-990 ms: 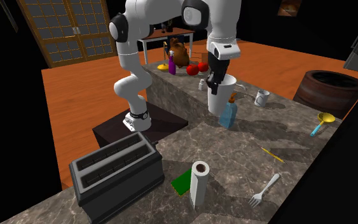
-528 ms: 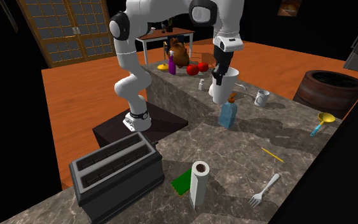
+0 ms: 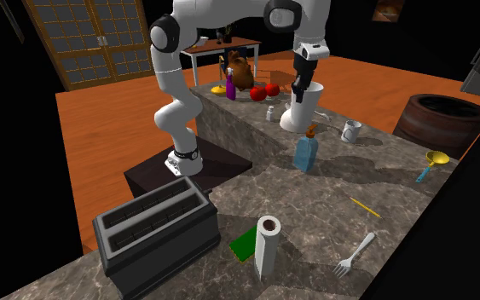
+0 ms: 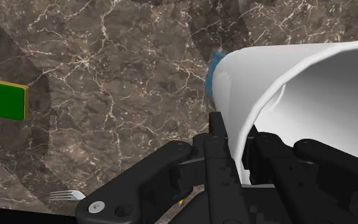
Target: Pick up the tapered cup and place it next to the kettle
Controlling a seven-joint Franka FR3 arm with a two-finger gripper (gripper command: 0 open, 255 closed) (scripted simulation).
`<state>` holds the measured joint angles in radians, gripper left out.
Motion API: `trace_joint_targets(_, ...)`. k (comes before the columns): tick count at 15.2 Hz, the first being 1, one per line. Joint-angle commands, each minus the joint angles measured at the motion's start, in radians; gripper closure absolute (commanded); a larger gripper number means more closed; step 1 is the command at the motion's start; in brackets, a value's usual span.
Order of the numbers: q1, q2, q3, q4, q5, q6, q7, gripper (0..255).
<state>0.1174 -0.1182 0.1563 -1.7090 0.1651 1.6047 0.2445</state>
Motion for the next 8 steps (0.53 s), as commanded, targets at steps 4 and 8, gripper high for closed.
trace_joint_targets(4, 0.054, 0.016, 0.072, 0.014, 0.002, 0.022, 0.126, 255)
trace_joint_targets(8, 0.099, 0.049, 0.128, 0.05, -0.006, 0.034, 0.227, 255)
